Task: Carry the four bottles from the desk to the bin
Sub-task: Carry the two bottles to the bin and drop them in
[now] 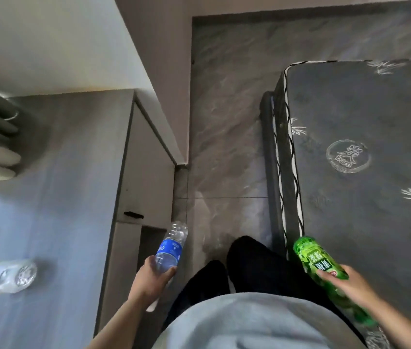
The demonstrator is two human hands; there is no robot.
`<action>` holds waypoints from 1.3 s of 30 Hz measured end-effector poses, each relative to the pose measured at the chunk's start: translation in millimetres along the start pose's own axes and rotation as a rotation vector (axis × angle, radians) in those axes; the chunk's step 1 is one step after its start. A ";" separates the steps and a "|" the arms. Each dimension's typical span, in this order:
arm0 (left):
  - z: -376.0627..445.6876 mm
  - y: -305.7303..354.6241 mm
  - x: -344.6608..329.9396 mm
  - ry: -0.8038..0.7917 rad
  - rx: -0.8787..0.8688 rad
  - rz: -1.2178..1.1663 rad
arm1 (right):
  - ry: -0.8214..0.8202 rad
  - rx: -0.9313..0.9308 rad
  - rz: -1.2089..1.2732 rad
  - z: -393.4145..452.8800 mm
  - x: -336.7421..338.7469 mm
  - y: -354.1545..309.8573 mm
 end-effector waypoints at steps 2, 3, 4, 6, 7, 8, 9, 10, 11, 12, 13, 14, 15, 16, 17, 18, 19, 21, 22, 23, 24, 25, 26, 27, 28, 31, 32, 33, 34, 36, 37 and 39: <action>25.2 42.2 9.7 0.009 -0.040 -0.008 | 0.039 -0.047 0.016 13.4 16.0 -1.3; 38.3 62.8 13.9 0.015 -0.056 -0.008 | 0.054 -0.064 0.032 20.3 24.1 -6.5; 51.8 82.1 17.3 0.020 -0.068 -0.002 | 0.063 -0.081 0.054 29.8 33.2 -13.7; 73.9 112.1 21.8 0.025 -0.061 0.027 | 0.058 -0.099 0.084 52.1 51.6 -32.3; 81.3 123.4 23.4 0.028 -0.044 0.024 | 0.055 -0.095 0.081 61.0 60.7 -45.5; 86.8 132.5 24.4 0.037 -0.021 0.001 | 0.060 -0.080 0.066 70.7 71.7 -60.8; 91.4 141.1 25.6 0.046 -0.001 -0.021 | 0.061 -0.073 0.049 81.0 83.5 -78.8; 95.0 147.9 26.6 0.044 0.020 -0.033 | 0.062 -0.064 0.047 90.8 94.9 -97.9; 98.1 152.4 27.5 0.032 0.045 -0.040 | 0.050 -0.047 0.058 100.8 104.6 -117.1; 101.1 155.9 29.3 0.019 0.073 -0.044 | 0.039 -0.023 0.075 110.0 113.9 -138.4; 104.0 157.7 32.9 0.012 0.110 -0.053 | 0.031 -0.002 0.080 117.5 122.1 -159.3; 107.5 158.9 36.9 0.008 0.150 -0.070 | 0.038 0.011 0.079 125.5 130.2 -178.3; 112.3 162.4 41.1 0.002 0.181 -0.089 | 0.050 0.022 0.079 135.2 138.3 -196.0; 118.0 169.0 45.8 -0.007 0.199 -0.108 | 0.052 0.026 0.076 143.0 145.1 -214.3; 125.0 177.2 51.3 -0.011 0.205 -0.123 | 0.045 0.031 0.073 151.1 150.8 -231.7; 134.1 188.3 56.9 -0.008 0.204 -0.131 | 0.037 0.041 0.081 160.6 155.7 -248.6; 144.9 199.2 62.4 -0.007 0.202 -0.130 | 0.033 0.057 0.095 170.1 160.4 -264.5; 169.2 224.4 73.7 -0.017 0.209 -0.118 | 0.061 0.073 0.090 187.7 170.8 -293.3; 184.0 237.8 81.3 -0.013 0.212 -0.117 | 0.075 0.065 0.079 195.9 174.6 -304.7; 199.5 250.3 89.6 -0.006 0.212 -0.125 | 0.080 0.041 0.067 204.2 177.6 -312.8; 214.9 263.9 98.3 -0.005 0.206 -0.136 | 0.080 0.014 0.063 213.0 179.8 -319.2; 228.5 279.6 107.3 -0.007 0.197 -0.142 | 0.082 -0.016 0.061 218.5 182.2 -325.2; 239.9 297.9 116.1 -0.012 0.178 -0.146 | 0.087 -0.045 0.056 222.1 185.2 -331.8; 252.7 318.9 124.5 -0.027 0.152 -0.138 | 0.092 -0.072 0.052 227.0 189.6 -339.0; 266.6 342.4 132.0 -0.041 0.118 -0.122 | 0.096 -0.096 0.053 233.1 195.0 -345.2; 302.4 412.5 155.3 -0.052 0.017 -0.067 | 0.103 -0.161 0.080 247.4 213.6 -359.4; 312.2 435.8 163.0 -0.055 -0.009 -0.058 | 0.107 -0.179 0.086 252.9 218.6 -361.7; 323.5 458.3 169.6 -0.054 -0.034 -0.043 | 0.110 -0.196 0.084 259.1 223.6 -364.6; 334.6 480.7 175.9 -0.052 -0.054 -0.023 | 0.104 -0.215 0.081 265.5 228.4 -368.7; 359.4 523.3 186.3 -0.046 -0.095 0.003 | 0.083 -0.234 0.082 285.2 239.0 -380.2; 371.8 541.4 190.6 -0.045 -0.108 0.000 | 0.082 -0.239 0.085 297.1 247.0 -389.5; 393.1 569.9 198.1 -0.039 -0.107 -0.003 | 0.091 -0.247 0.117 317.7 266.1 -416.6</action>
Point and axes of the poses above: each hand's wrist, its own z-axis towards the middle knuckle, its own x-axis out of the back of the hand, y = z × x, the point moved 7 cm from there along z, towards the middle knuckle
